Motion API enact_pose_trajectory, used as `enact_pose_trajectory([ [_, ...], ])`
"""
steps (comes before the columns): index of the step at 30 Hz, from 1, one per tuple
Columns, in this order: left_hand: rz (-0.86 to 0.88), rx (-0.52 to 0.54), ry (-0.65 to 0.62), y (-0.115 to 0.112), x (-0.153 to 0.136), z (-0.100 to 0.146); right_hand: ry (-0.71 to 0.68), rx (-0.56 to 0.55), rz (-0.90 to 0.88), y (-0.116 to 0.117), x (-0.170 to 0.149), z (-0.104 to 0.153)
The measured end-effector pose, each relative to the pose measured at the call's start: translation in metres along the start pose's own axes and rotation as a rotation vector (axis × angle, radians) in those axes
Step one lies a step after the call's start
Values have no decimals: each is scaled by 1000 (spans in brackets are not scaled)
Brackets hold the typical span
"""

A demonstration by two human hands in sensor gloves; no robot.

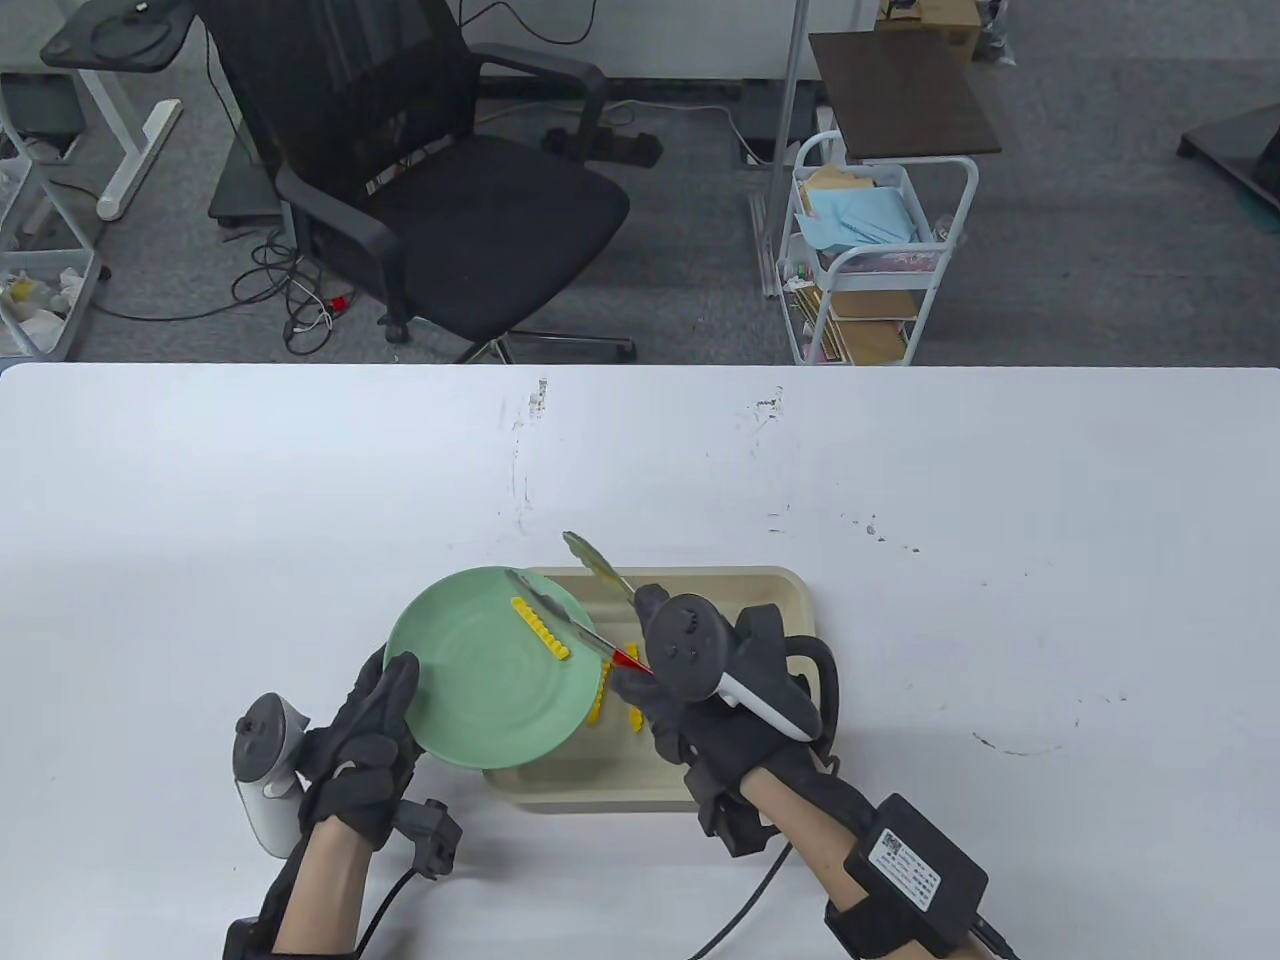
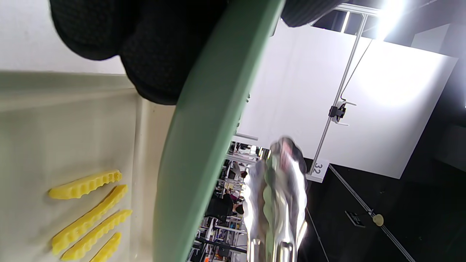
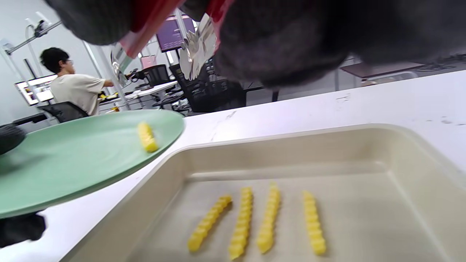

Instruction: Hold plate and receive fries gripped by tongs from baking tray

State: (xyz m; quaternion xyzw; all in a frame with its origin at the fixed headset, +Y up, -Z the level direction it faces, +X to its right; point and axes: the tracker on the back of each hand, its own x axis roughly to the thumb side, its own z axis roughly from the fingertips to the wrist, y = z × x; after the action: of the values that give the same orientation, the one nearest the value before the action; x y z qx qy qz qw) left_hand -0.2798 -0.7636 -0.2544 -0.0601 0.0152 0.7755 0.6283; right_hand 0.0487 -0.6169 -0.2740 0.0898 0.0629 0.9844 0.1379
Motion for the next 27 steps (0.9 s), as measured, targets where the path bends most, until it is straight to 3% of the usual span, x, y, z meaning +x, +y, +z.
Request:
enact_pose_trajectory([
  [6, -2, 15, -4, 1, 1, 0, 99, -27, 88, -2, -37, 15],
  [13, -8, 26, -5, 3, 2, 1, 174, 70, 180, 22, -73, 33],
  [19, -15, 25, -2, 3, 2, 1, 197, 172, 230, 46, -86, 39],
  [27, -19, 25, 2, 3, 2, 1, 171, 178, 274, 57, -85, 41],
])
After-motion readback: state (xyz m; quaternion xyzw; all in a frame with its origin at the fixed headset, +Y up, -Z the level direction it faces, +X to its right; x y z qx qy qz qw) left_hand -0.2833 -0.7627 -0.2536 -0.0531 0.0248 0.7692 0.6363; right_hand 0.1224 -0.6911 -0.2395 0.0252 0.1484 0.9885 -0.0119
